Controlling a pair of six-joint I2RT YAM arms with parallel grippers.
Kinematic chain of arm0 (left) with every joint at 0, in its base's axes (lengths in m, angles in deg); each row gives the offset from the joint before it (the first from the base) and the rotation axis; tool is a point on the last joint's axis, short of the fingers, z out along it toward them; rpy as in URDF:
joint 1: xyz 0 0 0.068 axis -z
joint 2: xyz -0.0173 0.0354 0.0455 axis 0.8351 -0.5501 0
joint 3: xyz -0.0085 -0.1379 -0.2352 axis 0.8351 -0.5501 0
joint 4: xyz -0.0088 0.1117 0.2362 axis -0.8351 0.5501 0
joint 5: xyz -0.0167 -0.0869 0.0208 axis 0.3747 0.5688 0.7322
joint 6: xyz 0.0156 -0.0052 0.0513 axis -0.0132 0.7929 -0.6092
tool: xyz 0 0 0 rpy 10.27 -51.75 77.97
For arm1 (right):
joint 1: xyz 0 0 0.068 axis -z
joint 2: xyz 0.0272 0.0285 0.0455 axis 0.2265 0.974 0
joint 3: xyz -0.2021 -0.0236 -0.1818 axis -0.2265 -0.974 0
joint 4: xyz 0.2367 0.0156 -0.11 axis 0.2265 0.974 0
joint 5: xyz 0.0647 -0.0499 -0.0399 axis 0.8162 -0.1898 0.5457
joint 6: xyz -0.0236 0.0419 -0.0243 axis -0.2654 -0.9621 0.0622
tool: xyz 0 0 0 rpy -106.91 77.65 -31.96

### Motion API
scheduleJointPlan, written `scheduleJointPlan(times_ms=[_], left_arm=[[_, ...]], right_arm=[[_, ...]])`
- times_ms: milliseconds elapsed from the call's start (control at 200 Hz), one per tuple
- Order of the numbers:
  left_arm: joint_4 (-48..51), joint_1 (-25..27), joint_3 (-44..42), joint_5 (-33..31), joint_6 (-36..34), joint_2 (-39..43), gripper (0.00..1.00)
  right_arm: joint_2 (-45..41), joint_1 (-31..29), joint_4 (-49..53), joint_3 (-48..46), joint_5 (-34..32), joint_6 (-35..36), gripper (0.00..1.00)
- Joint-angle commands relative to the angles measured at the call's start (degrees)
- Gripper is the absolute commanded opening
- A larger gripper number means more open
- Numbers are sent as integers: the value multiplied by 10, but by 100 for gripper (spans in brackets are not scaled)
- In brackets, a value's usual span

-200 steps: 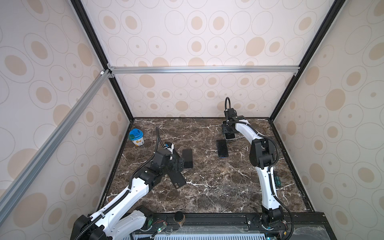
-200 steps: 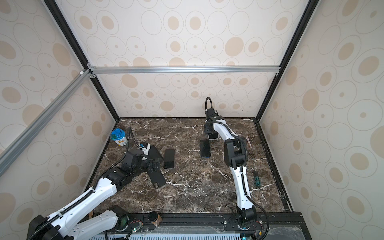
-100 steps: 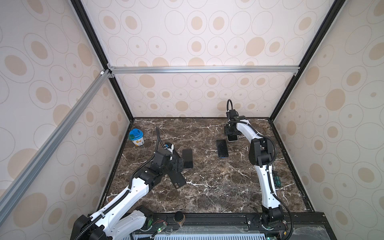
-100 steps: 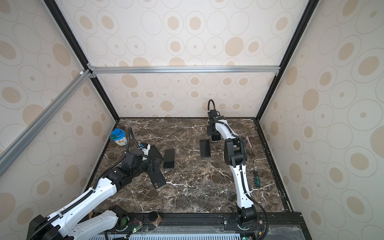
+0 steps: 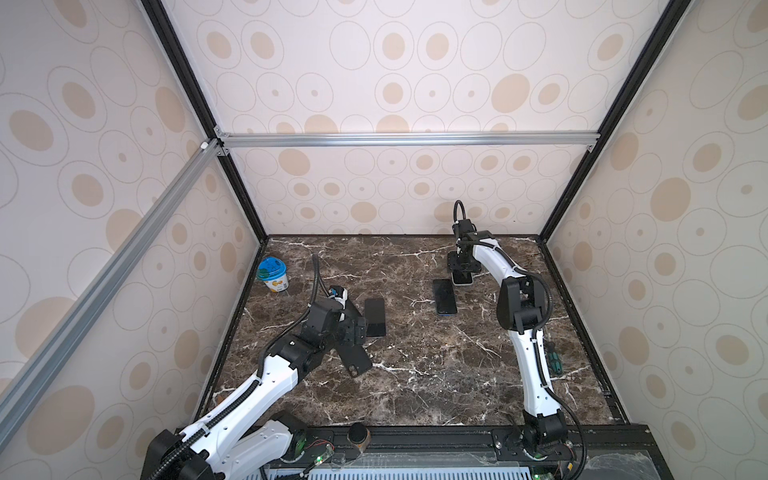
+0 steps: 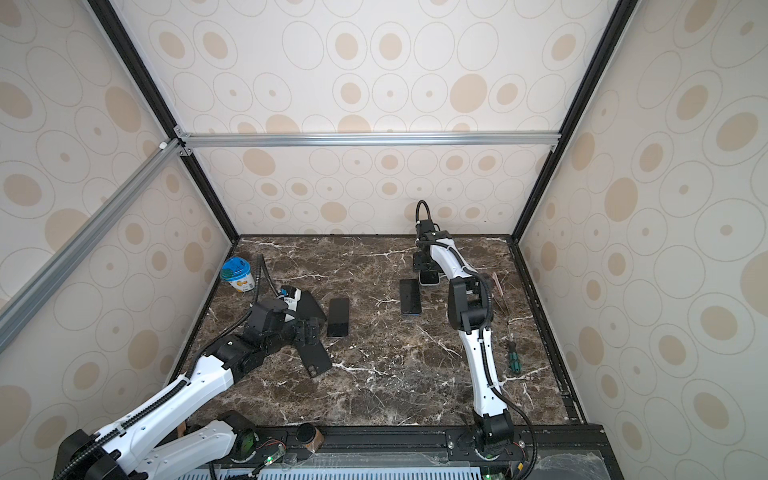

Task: Put the phone into the phone case
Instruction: 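Carry the cased phone farther from the robot with the right gripper, then lower the cased phone beside the blue-framed phone and open the right gripper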

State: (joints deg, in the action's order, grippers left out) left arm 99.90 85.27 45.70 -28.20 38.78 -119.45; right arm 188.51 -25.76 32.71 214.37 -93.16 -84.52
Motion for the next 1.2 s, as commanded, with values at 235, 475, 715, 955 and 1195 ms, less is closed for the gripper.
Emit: scheduleJointPlan(times_ms=[235,475,715,955,1195], left_arm=[[7,-3,21,-7,-9,6,100],[5,-3,22,-4,-5,6,100],[3,-3,20,-1,0,9,100],[4,-3,18,4,2,10,100],[6,-3,16,6,7,14,100]], right_arm=[[7,5,12,9,38,-53,38],[9,5,18,9,31,-53,48],[9,6,21,9,23,-49,67],[7,6,20,9,22,-46,73],[3,6,18,-14,24,-46,84]])
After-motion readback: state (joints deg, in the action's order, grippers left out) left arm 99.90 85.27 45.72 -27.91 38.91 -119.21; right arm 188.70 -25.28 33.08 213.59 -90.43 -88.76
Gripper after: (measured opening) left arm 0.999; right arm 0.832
